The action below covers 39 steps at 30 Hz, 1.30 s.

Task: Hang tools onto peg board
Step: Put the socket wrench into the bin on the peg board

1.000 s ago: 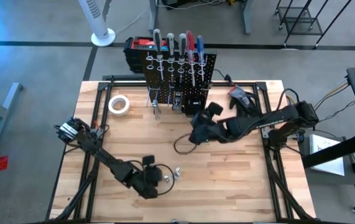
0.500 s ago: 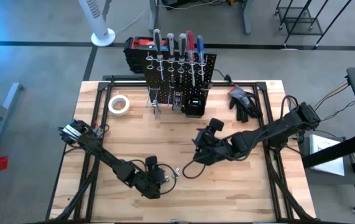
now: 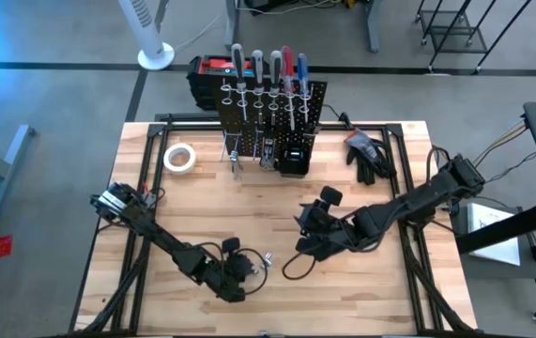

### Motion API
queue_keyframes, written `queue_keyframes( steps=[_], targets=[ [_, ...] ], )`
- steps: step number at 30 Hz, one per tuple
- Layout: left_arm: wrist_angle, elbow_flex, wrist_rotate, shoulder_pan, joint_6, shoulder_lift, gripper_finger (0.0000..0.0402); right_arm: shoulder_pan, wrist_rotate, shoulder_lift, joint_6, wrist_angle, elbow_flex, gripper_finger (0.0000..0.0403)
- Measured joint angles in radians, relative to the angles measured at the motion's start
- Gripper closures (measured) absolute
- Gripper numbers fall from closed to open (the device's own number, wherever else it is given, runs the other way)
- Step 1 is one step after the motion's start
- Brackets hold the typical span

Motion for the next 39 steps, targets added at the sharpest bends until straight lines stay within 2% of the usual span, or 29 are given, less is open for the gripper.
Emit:
queue_keyframes(
  steps=[7, 14, 21, 32, 36, 39],
  targets=[
    [-0.012, -0.003, -0.090, 0.015, 0.027, -0.011, 0.0359, 0.079, 0.000, 0.000, 0.117, -0.044, -0.036, 0.0288],
    [0.058, -0.005, -0.213, 0.097, 0.079, -0.019, 0.0359, 0.139, 0.000, 0.000, 0.226, -0.083, -0.069, 0.0326],
    [0.256, -0.003, -0.195, 0.202, 0.206, -0.020, 0.0359, 0.158, 0.000, 0.000, 0.302, -0.170, -0.069, 0.0360],
    [0.652, -0.002, -0.168, 0.295, 0.483, -0.023, 0.0359, 0.167, 0.009, 0.000, 0.305, -0.194, -0.080, 0.0392],
    [0.709, -0.002, -0.161, 0.346, 0.504, -0.028, 0.0359, 0.186, 0.042, 0.000, 0.307, -0.201, -0.083, 0.0396],
    [0.752, -0.002, -0.118, 0.390, 0.513, -0.034, 0.0359, 0.201, 0.060, 0.000, 0.315, -0.204, -0.083, 0.0395]
  ],
)
